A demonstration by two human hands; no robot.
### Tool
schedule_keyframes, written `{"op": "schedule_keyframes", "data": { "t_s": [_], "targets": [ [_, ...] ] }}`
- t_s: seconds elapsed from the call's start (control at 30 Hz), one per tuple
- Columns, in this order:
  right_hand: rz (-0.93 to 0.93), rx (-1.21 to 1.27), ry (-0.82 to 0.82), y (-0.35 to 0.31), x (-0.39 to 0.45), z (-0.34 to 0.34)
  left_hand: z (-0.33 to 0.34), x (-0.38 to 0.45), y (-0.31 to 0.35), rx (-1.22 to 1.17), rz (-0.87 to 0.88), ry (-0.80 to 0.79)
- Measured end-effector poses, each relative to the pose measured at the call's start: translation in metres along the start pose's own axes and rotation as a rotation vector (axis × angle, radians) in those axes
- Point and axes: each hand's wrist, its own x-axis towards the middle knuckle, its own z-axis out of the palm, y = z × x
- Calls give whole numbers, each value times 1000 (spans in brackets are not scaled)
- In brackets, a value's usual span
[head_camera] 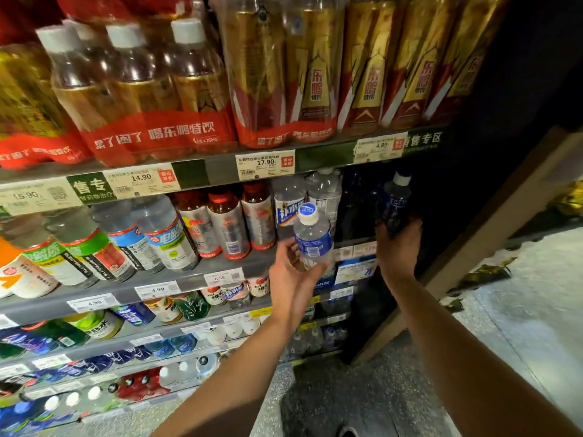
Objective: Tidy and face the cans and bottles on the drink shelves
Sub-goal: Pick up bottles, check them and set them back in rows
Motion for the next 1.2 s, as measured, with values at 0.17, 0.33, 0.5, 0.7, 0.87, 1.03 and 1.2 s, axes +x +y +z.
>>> {"op": "schedule_keyframes", "data": {
  "t_s": [0.17,0.33,0.5,0.7,0.87,1.03,1.2],
  "targets": [
    [-17,-17,-154,15,31,-3,50,1,15,53,1,18],
    [42,87,-237,13,39,-6,105,13,21,93,-1,130],
    [45,241,-252,21,42,-4,144,26,20,134,11,207],
    [1,215,-278,22,43,-6,167,43,17,174,-36,319],
    [12,215,-324,27,43,-2,166,43,10,343,-3,325],
    [29,351,-370,29,46,-2,149,31,7,282,75,299],
    [24,314,-369,29,40,-2,93,24,-1,198,138,640]
  ]
}}
